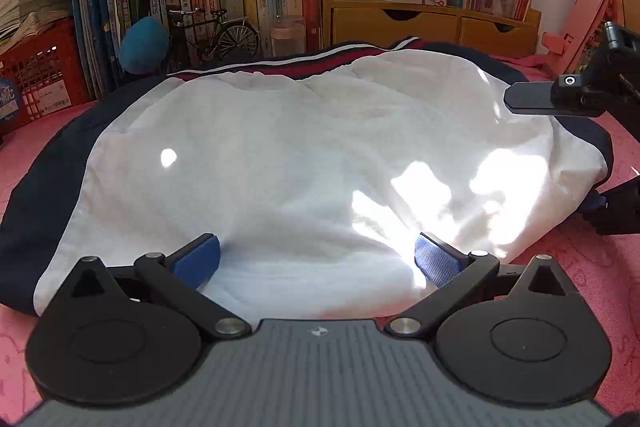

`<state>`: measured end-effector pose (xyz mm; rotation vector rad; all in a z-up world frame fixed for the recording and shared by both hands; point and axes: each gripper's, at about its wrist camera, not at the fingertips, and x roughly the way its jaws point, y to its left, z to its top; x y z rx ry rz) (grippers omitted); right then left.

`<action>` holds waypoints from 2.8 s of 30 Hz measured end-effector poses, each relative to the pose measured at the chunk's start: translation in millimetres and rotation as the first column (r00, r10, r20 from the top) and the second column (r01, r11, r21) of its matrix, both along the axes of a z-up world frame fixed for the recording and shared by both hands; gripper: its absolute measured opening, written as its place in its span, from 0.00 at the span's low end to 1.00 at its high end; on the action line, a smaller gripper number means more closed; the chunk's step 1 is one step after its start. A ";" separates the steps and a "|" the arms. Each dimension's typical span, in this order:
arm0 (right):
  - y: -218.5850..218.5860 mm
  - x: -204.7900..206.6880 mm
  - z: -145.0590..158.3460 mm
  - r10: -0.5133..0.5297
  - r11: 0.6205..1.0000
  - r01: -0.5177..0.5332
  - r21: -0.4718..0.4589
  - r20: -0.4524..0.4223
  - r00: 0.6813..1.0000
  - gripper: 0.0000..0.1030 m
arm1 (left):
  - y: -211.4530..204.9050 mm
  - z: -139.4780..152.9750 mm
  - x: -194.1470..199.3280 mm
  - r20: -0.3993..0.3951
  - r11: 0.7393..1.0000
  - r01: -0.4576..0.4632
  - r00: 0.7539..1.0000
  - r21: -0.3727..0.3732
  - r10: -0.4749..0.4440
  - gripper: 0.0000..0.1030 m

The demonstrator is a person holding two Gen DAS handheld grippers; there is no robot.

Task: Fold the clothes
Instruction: 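Grasp the navy side edge of the jacket with the right gripper, then fold the held navy side over the white panel with the right gripper, release, then grasp the opposite navy side of the jacket with the left gripper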

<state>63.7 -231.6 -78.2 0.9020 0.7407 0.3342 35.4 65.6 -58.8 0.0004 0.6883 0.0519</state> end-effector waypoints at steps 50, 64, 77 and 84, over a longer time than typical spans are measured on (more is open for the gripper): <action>387.9 -48.7 60.6 0.850 0.427 -0.507 -0.748 0.142 0.506 0.17 | 159.4 25.7 -201.7 0.033 0.908 -0.246 0.961 -0.338 0.273 1.00; 254.7 -75.2 86.1 0.778 0.524 -0.346 -0.778 0.273 0.565 0.87 | 158.7 31.5 -153.8 0.067 0.931 -0.251 0.958 -0.264 0.278 1.00; 214.3 -71.0 40.0 0.703 0.391 -0.175 -0.904 0.171 0.690 0.85 | 173.2 27.3 -110.1 0.093 0.735 -0.088 0.975 -0.673 0.202 0.92; 216.8 -62.2 38.0 0.659 0.449 -0.160 -0.879 0.205 0.724 0.84 | 167.2 39.7 -73.3 0.152 0.831 -0.126 0.958 -0.542 0.244 0.65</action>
